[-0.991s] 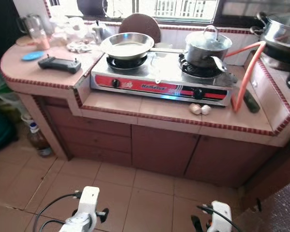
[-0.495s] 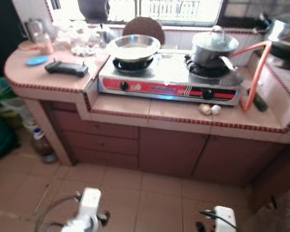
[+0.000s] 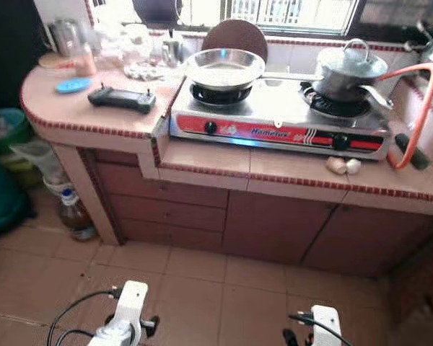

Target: Kitchen organization

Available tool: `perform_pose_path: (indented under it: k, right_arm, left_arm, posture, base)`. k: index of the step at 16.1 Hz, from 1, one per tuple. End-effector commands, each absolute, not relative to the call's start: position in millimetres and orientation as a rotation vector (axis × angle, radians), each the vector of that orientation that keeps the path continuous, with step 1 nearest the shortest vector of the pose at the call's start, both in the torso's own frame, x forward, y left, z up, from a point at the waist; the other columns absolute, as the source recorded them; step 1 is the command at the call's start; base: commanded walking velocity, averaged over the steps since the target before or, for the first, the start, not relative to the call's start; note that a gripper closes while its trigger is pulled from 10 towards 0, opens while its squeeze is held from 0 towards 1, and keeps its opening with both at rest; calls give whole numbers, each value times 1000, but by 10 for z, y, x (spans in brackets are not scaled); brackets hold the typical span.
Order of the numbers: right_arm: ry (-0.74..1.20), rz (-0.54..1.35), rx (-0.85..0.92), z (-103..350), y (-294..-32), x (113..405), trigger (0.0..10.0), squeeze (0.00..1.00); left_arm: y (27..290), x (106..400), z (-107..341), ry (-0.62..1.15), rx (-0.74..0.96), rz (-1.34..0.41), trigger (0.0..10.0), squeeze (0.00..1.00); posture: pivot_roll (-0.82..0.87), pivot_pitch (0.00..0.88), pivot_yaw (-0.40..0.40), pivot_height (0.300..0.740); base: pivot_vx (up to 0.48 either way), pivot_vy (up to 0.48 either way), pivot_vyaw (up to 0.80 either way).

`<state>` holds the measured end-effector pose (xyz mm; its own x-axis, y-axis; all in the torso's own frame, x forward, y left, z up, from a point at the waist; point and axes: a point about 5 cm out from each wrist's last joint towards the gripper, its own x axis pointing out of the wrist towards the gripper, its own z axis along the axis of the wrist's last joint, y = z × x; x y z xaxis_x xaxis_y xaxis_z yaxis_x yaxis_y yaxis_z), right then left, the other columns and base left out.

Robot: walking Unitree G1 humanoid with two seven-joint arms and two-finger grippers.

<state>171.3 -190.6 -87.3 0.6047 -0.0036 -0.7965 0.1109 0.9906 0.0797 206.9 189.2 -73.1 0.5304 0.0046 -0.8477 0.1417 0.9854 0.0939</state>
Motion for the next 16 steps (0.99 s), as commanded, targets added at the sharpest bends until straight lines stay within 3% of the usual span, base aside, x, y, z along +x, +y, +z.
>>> perform_pose_path:
  k: [1, 4, 9, 16]
  right_arm:
    - [934, -78, 120, -884, -1920, 1692, 10000, 0]
    - [933, -89, 127, -883, -1929, 1693, 10000, 0]
    - [917, -144, 171, -890, -1949, 1661, 10000, 0]
    - [939, -227, 202, -968, -2054, 1399, 10000, 0]
  left_arm:
    - [1914, 2063, -731, 1014, 172, -88, 10000, 0]
    - [1905, 2042, -744, 1022, 190, -105, 10000, 0]
    - [1900, 2012, -760, 1037, 269, -175, 10000, 0]
    - [1677, 1972, -804, 1043, 368, -314, 10000, 0]
  posture:
    - [170, 0, -30, 740]
    - [163, 0, -20, 740]
    - [98, 0, 45, 740]
    - [-14, 0, 115, 740]
  base:
    - [0, 0, 0]
    - [0, 0, -713]
    - [0, 0, 0]
    - [0, 0, 0]
